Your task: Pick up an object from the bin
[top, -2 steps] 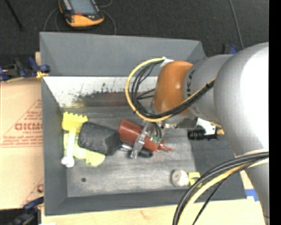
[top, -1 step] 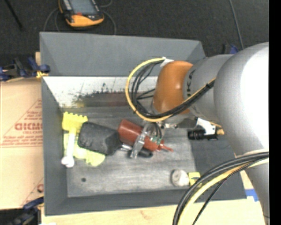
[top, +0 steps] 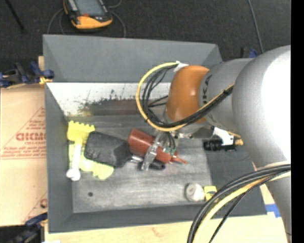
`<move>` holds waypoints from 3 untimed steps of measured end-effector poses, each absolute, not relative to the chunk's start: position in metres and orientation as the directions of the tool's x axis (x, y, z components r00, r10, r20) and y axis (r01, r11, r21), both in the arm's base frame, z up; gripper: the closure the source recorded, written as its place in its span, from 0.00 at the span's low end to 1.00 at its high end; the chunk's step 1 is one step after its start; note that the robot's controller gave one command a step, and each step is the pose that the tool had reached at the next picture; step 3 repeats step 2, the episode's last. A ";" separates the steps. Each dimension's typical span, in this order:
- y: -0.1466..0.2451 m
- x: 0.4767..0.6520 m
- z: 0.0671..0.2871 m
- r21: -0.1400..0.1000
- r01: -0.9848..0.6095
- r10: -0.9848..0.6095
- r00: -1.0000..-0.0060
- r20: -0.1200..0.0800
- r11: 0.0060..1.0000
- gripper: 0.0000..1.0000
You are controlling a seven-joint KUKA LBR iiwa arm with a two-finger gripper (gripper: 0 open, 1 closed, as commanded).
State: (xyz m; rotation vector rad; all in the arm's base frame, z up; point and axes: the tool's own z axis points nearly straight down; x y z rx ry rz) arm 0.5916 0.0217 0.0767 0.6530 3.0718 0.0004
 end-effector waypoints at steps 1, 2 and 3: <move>0.022 0.592 0.082 0.001 0.406 0.406 -0.914 -0.003 0.914 1.00; 0.021 0.592 0.092 0.000 0.405 0.405 -0.914 -0.003 0.914 1.00; 0.021 0.592 0.092 0.000 0.405 0.405 -0.914 -0.003 0.914 1.00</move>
Offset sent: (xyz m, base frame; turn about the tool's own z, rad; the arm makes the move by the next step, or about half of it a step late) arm 0.0001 -0.0001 0.0554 0.0000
